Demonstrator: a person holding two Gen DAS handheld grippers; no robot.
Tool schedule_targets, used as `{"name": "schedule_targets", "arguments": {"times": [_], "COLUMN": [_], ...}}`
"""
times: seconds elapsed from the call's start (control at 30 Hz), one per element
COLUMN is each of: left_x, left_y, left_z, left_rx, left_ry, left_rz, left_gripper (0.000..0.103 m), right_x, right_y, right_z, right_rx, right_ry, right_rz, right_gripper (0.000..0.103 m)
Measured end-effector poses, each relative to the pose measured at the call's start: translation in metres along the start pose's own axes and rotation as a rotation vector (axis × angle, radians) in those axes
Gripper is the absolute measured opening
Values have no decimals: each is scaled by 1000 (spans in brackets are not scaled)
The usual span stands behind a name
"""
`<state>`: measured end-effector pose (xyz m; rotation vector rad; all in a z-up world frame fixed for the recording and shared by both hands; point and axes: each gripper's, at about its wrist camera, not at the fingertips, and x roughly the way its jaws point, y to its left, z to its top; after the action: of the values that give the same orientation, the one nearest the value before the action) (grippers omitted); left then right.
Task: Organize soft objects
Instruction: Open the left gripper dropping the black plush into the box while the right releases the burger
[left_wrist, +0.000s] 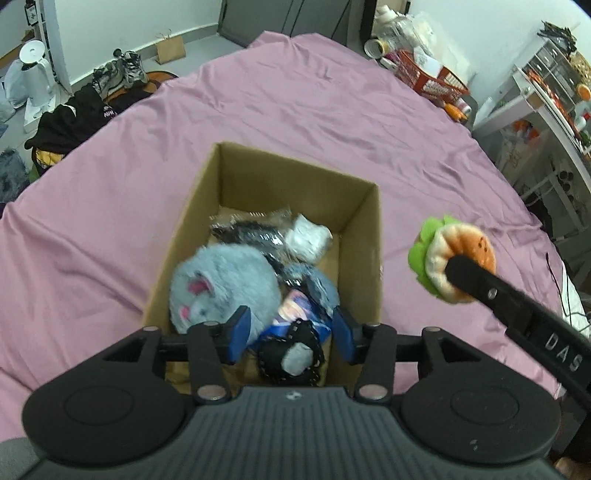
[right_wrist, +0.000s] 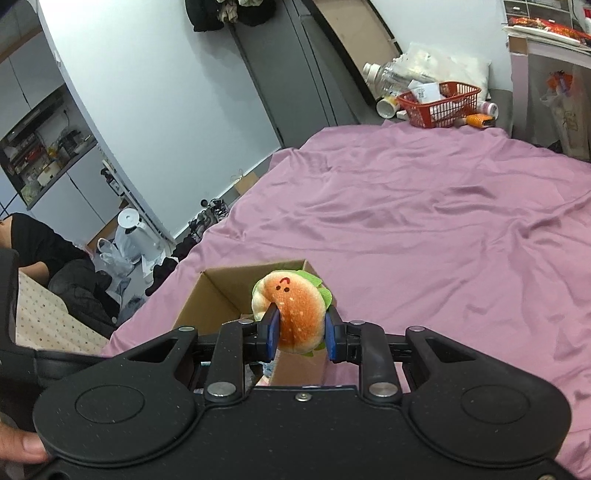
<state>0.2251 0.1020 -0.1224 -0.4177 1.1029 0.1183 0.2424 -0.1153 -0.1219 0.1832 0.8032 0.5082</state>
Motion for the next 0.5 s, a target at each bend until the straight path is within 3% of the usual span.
{"name": "schedule_targets", "arguments": {"times": [0.5], "left_x": [-3], "left_y": [22], "left_z": [30], "left_rx": [7], "left_ry": [-32], "left_rz": [-11], "left_gripper": [48], "right_x": [33], "right_y": [19], "right_z": [3], "right_rx": [29], "right_ry": [48], "right_rz": [9], "right_gripper": [25]}}
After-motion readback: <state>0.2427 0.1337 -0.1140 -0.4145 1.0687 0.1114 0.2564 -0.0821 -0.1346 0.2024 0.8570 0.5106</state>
